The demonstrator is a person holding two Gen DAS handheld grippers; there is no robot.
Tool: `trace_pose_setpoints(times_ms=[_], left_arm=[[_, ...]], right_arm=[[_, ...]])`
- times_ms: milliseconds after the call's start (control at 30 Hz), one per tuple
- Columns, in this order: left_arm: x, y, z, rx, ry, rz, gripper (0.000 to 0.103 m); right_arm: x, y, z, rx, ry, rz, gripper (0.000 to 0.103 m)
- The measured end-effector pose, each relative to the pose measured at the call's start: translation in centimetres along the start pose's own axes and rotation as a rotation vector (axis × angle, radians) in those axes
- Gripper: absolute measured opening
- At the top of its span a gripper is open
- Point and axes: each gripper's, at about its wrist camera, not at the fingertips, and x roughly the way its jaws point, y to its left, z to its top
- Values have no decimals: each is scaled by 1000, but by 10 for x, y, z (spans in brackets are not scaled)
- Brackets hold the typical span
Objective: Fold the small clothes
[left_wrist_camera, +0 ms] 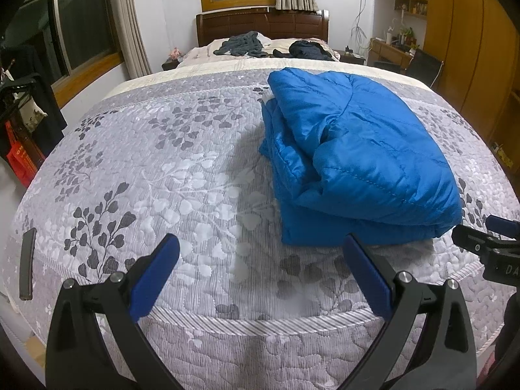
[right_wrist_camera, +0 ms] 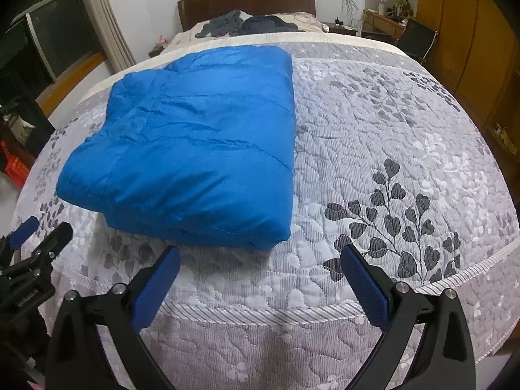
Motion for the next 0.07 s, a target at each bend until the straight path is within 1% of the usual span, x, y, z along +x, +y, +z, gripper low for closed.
trace_pose_setpoints(times_ms=[67], left_arm=[[0, -1, 0, 0, 1, -1, 100]], right_arm=[[0, 0, 0, 5, 0, 4, 99]])
